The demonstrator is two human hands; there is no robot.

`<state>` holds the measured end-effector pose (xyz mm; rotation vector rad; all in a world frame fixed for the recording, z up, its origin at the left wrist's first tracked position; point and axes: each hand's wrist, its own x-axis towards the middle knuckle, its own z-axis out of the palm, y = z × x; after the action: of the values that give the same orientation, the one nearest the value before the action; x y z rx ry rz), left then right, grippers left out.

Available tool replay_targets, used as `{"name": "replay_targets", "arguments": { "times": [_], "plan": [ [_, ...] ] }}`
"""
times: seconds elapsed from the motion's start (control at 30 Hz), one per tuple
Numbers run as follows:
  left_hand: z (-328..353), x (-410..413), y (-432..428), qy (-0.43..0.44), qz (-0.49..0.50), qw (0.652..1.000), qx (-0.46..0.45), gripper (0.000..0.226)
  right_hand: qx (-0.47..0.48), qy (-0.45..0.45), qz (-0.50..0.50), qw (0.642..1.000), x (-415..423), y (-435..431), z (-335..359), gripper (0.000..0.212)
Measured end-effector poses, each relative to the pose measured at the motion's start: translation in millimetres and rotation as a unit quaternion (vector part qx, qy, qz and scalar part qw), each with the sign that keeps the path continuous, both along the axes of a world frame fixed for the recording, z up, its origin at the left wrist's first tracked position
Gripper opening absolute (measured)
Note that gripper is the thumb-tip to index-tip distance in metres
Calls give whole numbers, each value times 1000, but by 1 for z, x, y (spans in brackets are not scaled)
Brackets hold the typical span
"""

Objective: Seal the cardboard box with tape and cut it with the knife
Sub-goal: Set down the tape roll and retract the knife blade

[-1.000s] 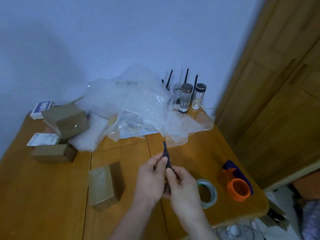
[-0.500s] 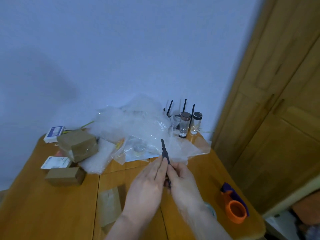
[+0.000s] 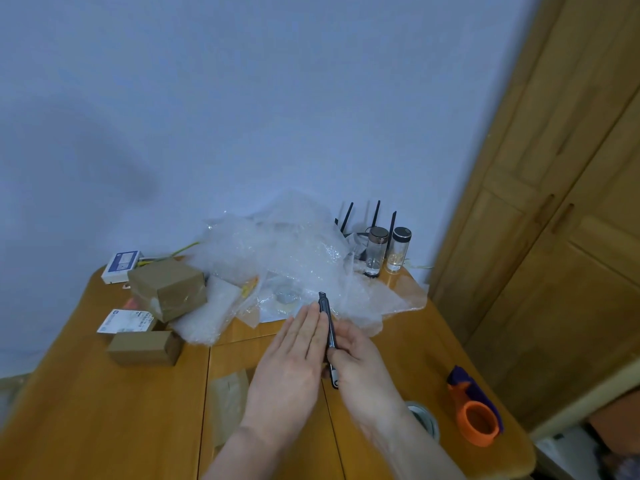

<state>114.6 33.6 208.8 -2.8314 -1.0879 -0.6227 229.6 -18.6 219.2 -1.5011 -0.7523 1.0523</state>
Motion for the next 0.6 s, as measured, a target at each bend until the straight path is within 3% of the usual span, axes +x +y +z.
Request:
{"name": "replay_targets", "arguments": {
  "times": [0.23,0.4,0.5,0.6],
  "plan": [
    [-11,0,-1,-33,14,999,-10,61,16,-17,17,1000,-1,-4,-2,41],
    [-8,-1,-7,-61,5,985,-159,80,25,54,26,998,7,-9,-8,46],
    [-12,7,-16,-149,14,958,-245,62,14,122,11,992,14,-15,-21,44],
    [-25,20,-26,-260,107,882,-378,46,-13,161,17,987,19,-26,-44,41]
  ]
}}
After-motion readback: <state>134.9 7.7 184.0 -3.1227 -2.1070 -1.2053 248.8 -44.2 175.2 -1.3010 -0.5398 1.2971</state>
